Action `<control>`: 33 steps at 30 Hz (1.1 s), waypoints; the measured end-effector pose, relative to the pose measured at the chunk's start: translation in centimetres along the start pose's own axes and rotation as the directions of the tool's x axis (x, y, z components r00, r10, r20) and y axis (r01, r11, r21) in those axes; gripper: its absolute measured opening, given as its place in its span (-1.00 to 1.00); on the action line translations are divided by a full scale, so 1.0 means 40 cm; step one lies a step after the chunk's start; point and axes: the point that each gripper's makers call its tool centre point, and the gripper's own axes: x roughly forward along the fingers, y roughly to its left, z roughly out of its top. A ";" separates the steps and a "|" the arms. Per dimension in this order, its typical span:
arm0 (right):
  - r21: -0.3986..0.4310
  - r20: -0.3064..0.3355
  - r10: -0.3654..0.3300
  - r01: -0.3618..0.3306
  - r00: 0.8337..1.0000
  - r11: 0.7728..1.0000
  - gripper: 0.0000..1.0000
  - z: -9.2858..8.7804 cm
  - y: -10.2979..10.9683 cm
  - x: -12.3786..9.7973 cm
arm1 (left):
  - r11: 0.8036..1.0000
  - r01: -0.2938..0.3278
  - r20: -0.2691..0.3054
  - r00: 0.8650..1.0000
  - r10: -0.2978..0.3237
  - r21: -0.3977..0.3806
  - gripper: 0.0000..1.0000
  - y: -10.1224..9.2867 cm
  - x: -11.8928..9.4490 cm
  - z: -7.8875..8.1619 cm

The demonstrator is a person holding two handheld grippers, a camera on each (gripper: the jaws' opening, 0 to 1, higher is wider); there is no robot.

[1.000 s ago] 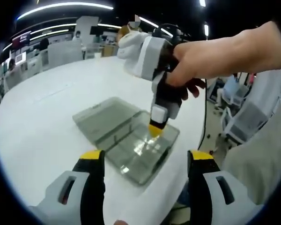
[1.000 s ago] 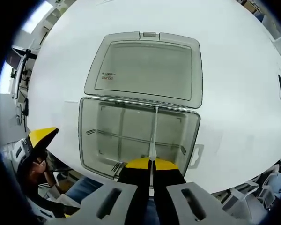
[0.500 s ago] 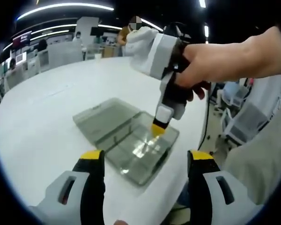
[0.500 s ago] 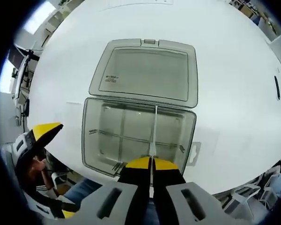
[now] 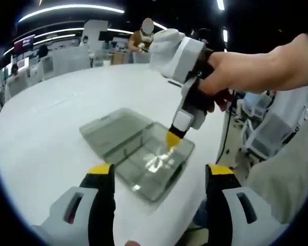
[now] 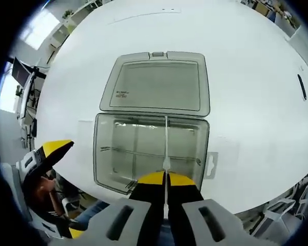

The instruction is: Insert the divider into the dual guide fixture by aligning both edges with the guide slots and pushing it downward to the bottom, including one-sided entry, uneven engagement, binding, and posture correction.

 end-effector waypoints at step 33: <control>-0.003 0.157 0.018 -0.018 0.987 1.000 -1.00 -0.006 -0.003 0.006 | 1.000 -0.004 -0.001 1.000 0.004 -0.003 0.37 -0.002 -0.009 -0.013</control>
